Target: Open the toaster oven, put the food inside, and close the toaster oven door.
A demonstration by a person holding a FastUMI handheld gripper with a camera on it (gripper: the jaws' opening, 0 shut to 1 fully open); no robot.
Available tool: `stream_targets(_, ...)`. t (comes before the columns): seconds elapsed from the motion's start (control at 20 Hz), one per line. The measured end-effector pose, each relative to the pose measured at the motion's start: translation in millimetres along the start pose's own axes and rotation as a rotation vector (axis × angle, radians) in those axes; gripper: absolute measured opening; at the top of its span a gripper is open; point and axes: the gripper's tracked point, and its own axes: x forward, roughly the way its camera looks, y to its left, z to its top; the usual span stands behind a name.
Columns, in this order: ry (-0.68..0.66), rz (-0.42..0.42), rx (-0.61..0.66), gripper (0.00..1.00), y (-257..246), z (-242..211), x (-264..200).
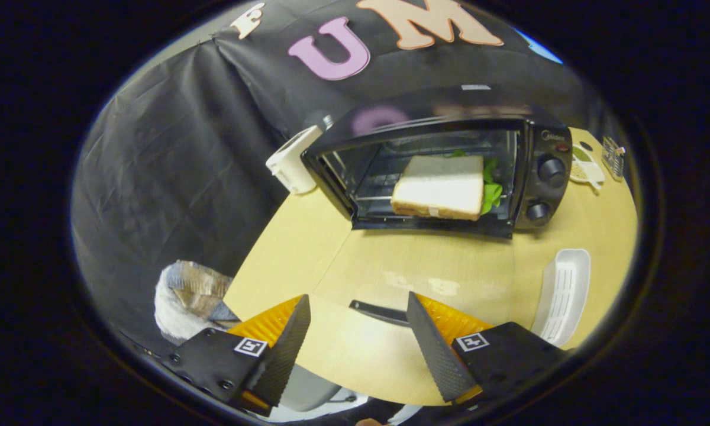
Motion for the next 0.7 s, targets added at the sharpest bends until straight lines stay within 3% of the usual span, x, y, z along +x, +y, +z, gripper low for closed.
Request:
stream_targets(0.35,0.207,-0.056,-0.036,0.99,-29,-68,5)
stream_targets(0.7,0.209,-0.145,-0.03,1.0,-70,-70,14)
